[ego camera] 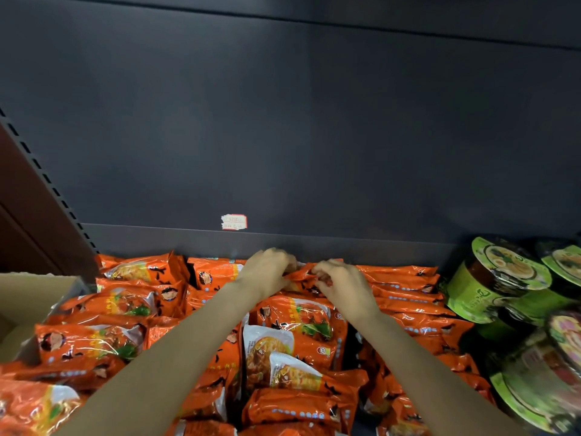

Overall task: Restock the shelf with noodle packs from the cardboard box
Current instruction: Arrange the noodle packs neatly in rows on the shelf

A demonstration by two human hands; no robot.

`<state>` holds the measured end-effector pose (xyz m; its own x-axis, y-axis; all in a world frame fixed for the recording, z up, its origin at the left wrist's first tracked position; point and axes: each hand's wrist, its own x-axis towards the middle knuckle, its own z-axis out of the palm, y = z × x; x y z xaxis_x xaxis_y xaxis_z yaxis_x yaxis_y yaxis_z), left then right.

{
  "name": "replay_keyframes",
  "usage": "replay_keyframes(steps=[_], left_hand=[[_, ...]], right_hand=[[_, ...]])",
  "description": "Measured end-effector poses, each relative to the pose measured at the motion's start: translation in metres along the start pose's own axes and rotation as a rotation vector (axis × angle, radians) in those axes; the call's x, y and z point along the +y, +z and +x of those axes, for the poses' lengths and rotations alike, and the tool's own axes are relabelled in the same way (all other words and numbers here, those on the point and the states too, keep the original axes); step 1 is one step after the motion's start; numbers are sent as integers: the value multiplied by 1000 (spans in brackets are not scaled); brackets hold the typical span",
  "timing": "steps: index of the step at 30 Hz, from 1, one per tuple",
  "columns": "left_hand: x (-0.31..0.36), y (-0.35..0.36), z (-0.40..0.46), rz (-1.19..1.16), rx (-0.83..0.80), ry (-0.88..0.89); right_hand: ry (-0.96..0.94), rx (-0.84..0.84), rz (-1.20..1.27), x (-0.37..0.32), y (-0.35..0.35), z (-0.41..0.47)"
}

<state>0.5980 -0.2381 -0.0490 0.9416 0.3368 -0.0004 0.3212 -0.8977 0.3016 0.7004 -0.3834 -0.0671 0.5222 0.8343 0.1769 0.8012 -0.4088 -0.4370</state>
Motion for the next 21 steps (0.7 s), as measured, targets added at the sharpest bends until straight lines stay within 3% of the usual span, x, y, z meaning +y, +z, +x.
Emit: replay_keyframes(steps=[3, 6, 10, 13, 17, 21], left_hand=[[-4, -5, -8, -151, 70, 54], [-4, -4, -13, -159, 92, 137], [-1, -4, -10, -226, 66, 145], [3, -3, -7, -257, -10, 137], [-6, -6, -7, -153, -22, 126], [-19, -4, -11, 118, -31, 102]], right_hand=[[84, 13, 181, 6, -10, 7], [131, 155, 72, 21, -18, 10], [78, -59, -119, 21, -14, 16], [95, -60, -269, 17, -15, 20], [184, 12, -341, 21, -20, 18], [223, 71, -331, 23, -22, 16]])
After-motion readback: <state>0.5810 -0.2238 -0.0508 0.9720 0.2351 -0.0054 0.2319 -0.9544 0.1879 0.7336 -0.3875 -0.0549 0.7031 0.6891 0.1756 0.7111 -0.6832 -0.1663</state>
